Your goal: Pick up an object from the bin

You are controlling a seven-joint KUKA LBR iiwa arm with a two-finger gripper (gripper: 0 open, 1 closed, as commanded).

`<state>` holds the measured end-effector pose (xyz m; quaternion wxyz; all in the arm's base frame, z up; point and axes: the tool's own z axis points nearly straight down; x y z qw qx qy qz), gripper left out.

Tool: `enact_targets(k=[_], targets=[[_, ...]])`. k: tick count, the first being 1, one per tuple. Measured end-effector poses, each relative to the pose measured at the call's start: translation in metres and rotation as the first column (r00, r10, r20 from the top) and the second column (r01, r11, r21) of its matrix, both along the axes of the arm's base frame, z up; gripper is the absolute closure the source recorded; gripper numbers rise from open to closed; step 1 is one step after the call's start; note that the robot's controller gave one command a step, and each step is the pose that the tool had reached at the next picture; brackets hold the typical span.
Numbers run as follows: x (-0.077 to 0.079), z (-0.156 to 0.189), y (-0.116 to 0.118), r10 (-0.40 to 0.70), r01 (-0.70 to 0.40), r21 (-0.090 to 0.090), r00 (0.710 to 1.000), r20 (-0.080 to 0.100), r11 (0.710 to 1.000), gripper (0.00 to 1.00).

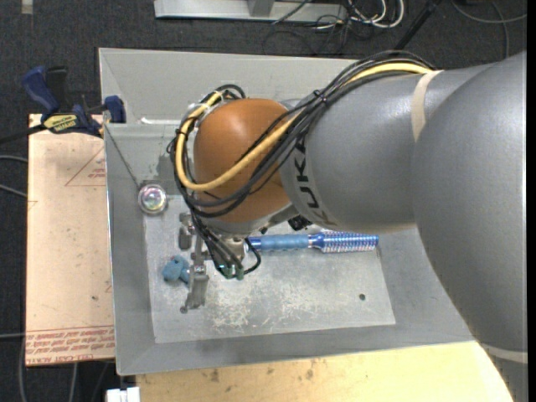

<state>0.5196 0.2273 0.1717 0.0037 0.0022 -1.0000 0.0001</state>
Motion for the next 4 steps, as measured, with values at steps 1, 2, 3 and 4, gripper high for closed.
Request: enact_targets(k=[1,2,3,4], targets=[[0.031,-0.099,-0.035,0.087,-0.087,-0.002,0.996,0.002,0.996,0.0],[0.055,-0.102,-0.019,0.011,-0.011,0.003,1.0,0.01,1.0,0.0],[0.054,-0.101,-0.019,0.009,-0.009,0.003,1.0,0.009,1.0,1.0],[0.052,0.054,-0.006,0.038,-0.038,0.005,0.999,0.019,0.999,1.0]])
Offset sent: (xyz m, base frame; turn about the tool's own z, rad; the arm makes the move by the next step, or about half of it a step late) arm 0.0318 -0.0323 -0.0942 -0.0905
